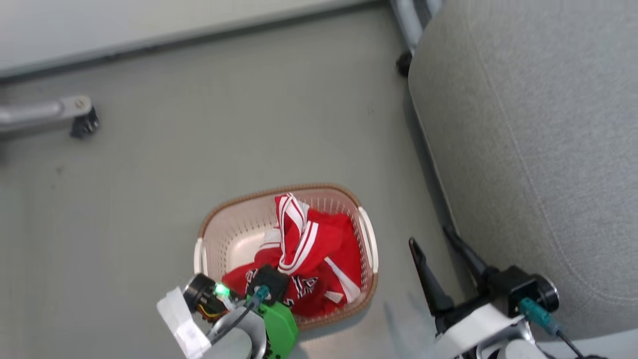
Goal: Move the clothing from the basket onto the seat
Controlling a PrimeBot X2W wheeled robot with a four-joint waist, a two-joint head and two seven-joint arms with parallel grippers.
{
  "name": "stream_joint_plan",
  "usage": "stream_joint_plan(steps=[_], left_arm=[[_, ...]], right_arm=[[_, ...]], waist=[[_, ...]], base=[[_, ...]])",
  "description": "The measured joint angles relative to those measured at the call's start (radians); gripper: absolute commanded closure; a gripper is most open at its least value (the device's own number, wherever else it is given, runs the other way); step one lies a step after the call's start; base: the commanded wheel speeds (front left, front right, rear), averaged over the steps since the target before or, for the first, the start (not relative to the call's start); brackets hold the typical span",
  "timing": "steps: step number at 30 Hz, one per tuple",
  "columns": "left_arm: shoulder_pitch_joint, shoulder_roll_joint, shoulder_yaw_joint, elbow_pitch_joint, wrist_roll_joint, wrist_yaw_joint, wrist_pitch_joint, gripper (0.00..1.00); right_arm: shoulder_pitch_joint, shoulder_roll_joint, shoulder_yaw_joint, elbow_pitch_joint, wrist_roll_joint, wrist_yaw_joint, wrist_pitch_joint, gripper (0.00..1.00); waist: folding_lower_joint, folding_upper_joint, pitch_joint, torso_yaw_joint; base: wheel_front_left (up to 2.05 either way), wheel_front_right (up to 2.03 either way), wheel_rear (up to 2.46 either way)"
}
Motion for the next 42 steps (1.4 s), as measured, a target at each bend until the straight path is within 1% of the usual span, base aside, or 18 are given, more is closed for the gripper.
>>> stream_joint_plan(steps=[4,8,12,17,25,32,36,38,40,42], left_arm=[[0.078,0.014,0.046,-0.110,-0.017,0.019,0.000,1.00],[0.103,0.036,0.079,-0.219,-0.010,0.035,0.000,1.00],[0.119,0.058,0.094,-0.310,0.014,0.040,0.000,1.00],[0.127,0.073,0.110,-0.408,0.023,0.042,0.000,1.00],[0.133,0.092,0.118,-0.529,0.039,0.035,0.000,1.00],[0.127,0.101,0.094,-0.605,0.058,0.025,0.008,1.00],[0.121,0.106,0.078,-0.652,0.067,0.018,0.030,1.00],[0.111,0.111,0.068,-0.693,0.072,0.016,0.047,1.00],[0.107,0.114,0.063,-0.714,0.072,0.013,0.059,1.00],[0.106,0.116,0.056,-0.732,0.072,0.010,0.070,1.00]], right_arm=[[0.053,0.000,0.018,0.012,0.011,0.000,0.000,0.00],[0.074,0.000,0.030,0.018,0.018,0.000,0.000,0.00],[0.082,0.000,0.039,0.021,0.027,0.000,0.000,0.00],[0.088,0.000,0.066,0.021,0.026,0.000,0.000,0.00],[0.083,0.000,0.116,0.025,0.003,0.000,0.000,0.00],[0.053,-0.001,0.117,0.037,-0.050,0.000,0.000,0.00],[0.024,-0.020,0.107,0.051,-0.081,0.000,0.000,0.00],[-0.006,-0.049,0.118,0.075,-0.095,0.000,0.000,0.00],[-0.026,-0.063,0.128,0.085,-0.095,0.000,0.000,0.00],[-0.049,-0.075,0.167,0.081,-0.056,0.000,0.000,0.00]], waist=[[0.0000,0.0000,-0.104,0.006],[0.0000,0.0000,-0.193,0.011],[0.0000,0.0000,-0.262,0.016],[0.0000,0.0000,-0.313,0.023],[0.0000,0.0000,-0.306,0.031],[0.0000,0.0000,-0.290,0.046],[0.0000,0.0000,-0.285,0.056],[0.0000,0.0000,-0.281,0.063],[0.0000,0.0000,-0.279,0.065],[0.0000,0.0000,-0.276,0.069]], base=[[0.00,0.00,0.00],[0.00,0.00,0.00],[0.00,0.00,0.00],[0.00,0.00,0.00],[0.00,0.00,0.00],[0.00,0.00,0.00],[0.00,0.00,0.00],[0.00,0.00,0.00],[0.00,0.00,0.00],[0.00,0.00,0.00]])
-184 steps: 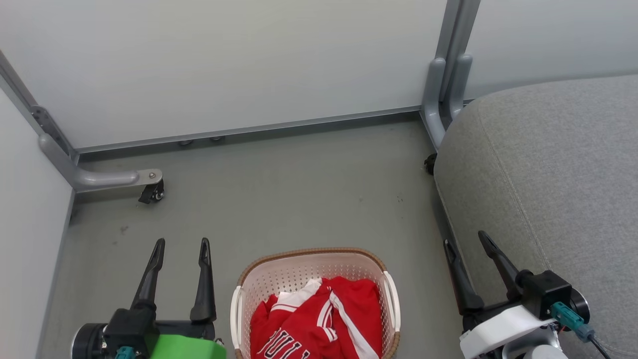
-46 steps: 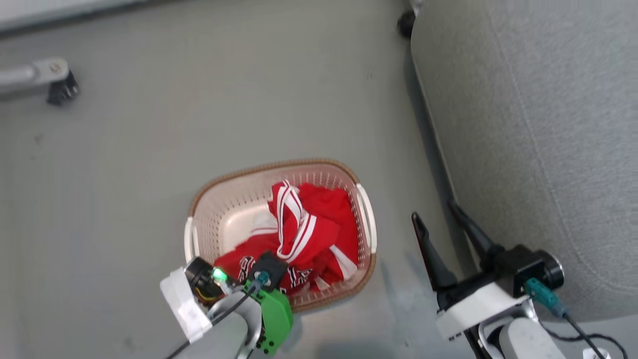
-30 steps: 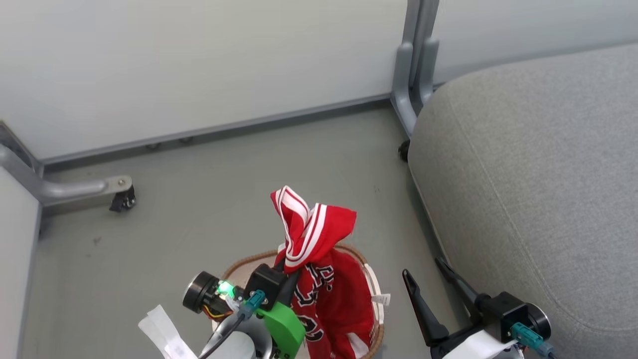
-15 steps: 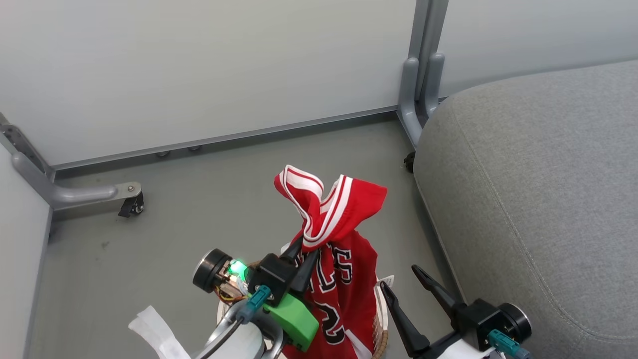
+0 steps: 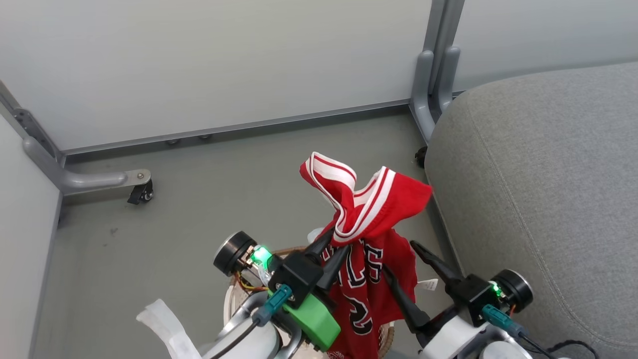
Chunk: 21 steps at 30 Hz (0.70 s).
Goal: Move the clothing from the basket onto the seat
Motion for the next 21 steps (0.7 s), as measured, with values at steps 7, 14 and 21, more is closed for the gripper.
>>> stream_joint_plan(steps=[7,14,21], left_arm=[[-0.007,0.003,-0.014,-0.016,0.000,-0.006,0.017,1.00],[-0.010,0.001,-0.029,-0.026,0.000,-0.007,0.025,1.00],[-0.024,-0.001,-0.042,-0.052,0.000,-0.010,0.035,1.00]], right_arm=[[-0.036,-0.046,0.123,-0.018,0.118,0.000,0.000,0.00],[-0.050,-0.049,0.202,-0.035,0.181,0.000,0.000,0.00],[-0.066,-0.066,0.203,0.041,0.156,0.000,0.000,0.00]], waist=[[0.0000,0.0000,0.005,0.005],[0.0000,0.0000,0.001,0.009],[0.0000,0.0000,-0.005,0.014]], base=[[0.00,0.00,0.00],[0.00,0.00,0.00],[0.00,0.00,0.00]])
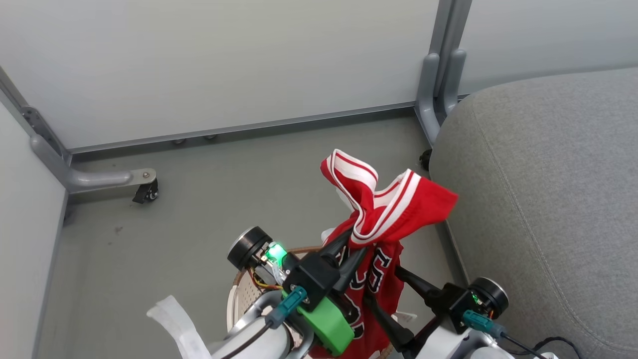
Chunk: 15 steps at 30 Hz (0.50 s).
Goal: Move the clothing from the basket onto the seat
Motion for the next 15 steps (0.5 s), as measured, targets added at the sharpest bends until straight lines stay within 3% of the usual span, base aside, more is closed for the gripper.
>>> stream_joint_plan(steps=[11,12,13,14,15], left_arm=[[-0.008,-0.002,-0.021,-0.037,-0.006,-0.009,0.024,1.00],[-0.008,-0.002,-0.022,-0.039,-0.007,-0.009,0.027,1.00],[-0.008,-0.002,-0.024,-0.041,-0.008,-0.010,0.029,1.00],[-0.008,-0.001,-0.024,-0.042,-0.009,-0.010,0.030,1.00],[-0.008,-0.001,-0.025,-0.043,-0.010,-0.010,0.033,1.00]], right_arm=[[-0.021,0.029,0.030,0.159,0.023,0.000,0.000,0.00],[-0.023,0.031,0.038,0.169,0.023,0.000,0.000,0.44],[-0.025,0.033,0.043,0.174,0.025,0.000,0.000,0.65],[-0.027,0.036,0.046,0.178,0.027,0.000,0.000,1.00],[-0.030,0.038,0.050,0.183,0.032,0.000,0.000,1.00]], waist=[[0.0000,0.0000,-0.003,0.011],[0.0000,0.0000,-0.003,0.012],[0.0000,0.0000,-0.002,0.013],[0.0000,0.0000,-0.001,0.014],[0.0000,0.0000,0.000,0.015]], base=[[0.00,0.00,0.00],[0.00,0.00,0.00],[0.00,0.00,0.00],[0.00,0.00,0.00],[0.00,0.00,0.00]])
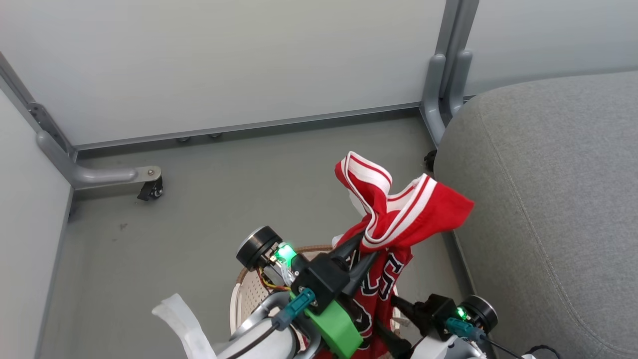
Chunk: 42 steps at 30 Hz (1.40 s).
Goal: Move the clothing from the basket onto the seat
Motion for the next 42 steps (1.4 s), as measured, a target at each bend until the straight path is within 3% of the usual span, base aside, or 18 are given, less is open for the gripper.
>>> stream_joint_plan(steps=[12,13,14,42], left_arm=[[0.000,0.004,-0.007,0.026,-0.019,-0.001,0.004,1.00],[0.000,0.004,-0.007,0.028,-0.021,0.004,0.002,0.57],[0.001,0.004,-0.006,0.031,-0.022,0.008,0.001,0.00],[0.006,0.018,0.011,0.074,-0.053,0.050,-0.006,0.00]], right_arm=[[0.015,0.000,0.002,0.000,0.015,0.000,0.000,1.00],[0.019,0.000,0.001,-0.002,0.015,0.000,0.000,1.00],[0.023,0.001,-0.006,-0.006,0.014,0.000,0.000,1.00],[0.052,0.006,-0.102,-0.076,-0.068,0.000,0.000,1.00]], waist=[[0.0000,0.0000,0.002,-0.001],[0.0000,0.0000,0.001,-0.003],[0.0000,0.0000,0.000,-0.005],[0.0000,0.0000,0.007,-0.039]], base=[[0.00,0.00,0.00],[0.00,0.00,0.00],[0.00,0.00,0.00],[0.00,0.00,0.00]])
